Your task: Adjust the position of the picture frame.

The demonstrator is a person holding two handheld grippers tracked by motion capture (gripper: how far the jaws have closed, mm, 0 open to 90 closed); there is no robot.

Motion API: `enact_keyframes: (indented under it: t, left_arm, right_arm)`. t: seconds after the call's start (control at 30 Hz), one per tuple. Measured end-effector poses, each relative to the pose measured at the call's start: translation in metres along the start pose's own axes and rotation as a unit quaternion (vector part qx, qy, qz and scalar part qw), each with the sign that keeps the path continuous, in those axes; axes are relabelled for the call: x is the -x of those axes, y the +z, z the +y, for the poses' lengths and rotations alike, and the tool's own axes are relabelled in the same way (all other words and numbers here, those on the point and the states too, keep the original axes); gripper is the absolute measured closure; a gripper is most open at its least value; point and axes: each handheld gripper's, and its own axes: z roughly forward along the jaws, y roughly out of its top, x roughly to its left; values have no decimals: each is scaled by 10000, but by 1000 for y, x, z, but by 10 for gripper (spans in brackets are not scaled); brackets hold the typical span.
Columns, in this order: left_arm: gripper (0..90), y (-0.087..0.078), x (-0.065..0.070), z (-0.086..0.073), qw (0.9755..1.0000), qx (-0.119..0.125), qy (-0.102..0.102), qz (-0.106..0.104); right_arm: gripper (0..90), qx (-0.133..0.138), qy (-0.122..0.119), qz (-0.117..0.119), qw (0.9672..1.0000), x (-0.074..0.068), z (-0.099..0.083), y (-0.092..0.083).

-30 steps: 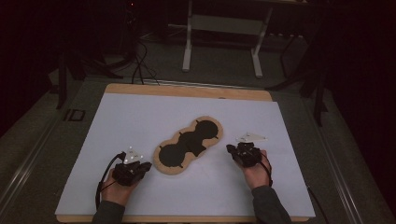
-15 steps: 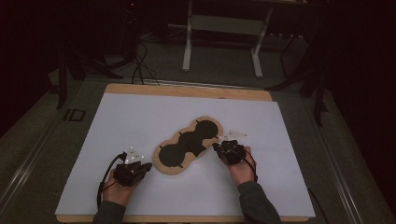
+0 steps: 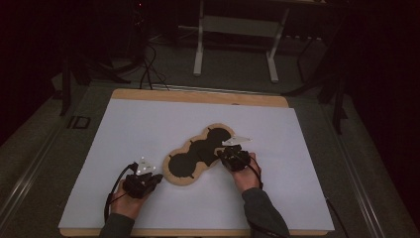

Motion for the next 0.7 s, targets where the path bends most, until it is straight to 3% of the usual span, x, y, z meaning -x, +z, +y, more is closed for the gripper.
enact_keyframes:
  t: [0.27,0.7]
  left_arm:
    - [893,3,3,0,9999,-83,95,21]
    - [892,6,2,1,9999,-109,84,27]
  right_arm:
    - [900,-64,68,-28,10000,2,3,6]
    - [900,-148,246,104,9995,8,3,12]
